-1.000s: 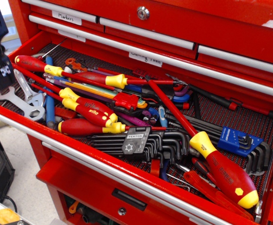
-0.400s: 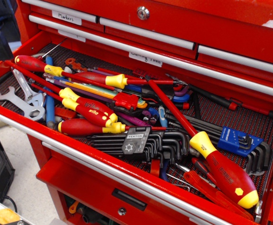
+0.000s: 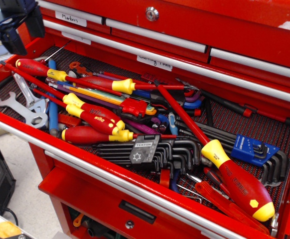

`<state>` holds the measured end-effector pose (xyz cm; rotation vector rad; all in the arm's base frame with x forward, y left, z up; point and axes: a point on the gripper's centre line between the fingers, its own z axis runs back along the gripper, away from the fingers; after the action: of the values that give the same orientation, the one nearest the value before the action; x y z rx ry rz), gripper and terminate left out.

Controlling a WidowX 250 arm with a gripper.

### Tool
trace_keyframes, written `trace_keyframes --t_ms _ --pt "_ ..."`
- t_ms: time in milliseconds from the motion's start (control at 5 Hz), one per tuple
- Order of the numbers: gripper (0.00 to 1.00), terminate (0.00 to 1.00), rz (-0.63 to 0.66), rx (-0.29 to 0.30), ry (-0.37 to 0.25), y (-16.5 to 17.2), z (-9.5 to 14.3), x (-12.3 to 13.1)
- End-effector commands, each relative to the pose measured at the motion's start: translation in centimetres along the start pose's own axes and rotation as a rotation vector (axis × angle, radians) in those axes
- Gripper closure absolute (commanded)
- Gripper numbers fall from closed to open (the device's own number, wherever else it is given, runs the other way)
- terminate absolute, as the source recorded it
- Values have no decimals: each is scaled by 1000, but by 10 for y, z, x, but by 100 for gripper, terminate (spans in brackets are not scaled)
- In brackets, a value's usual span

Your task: Pick up red srewdriver

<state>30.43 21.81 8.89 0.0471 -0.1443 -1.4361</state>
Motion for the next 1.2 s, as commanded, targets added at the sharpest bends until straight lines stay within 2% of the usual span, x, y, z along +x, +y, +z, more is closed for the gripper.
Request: trace_keyframes --t_ms 0,200,600,800,1000 --pt "0 0 -138 73 27 22 -1 2" --pt "0 0 -168 73 22 23 -12 -10" --pt "0 0 -152 34 -57 25 -40 -16" --pt "0 0 -137 -3 -77 32 -48 -18" --pt "0 0 -93 -14 -101 29 -62 -19"
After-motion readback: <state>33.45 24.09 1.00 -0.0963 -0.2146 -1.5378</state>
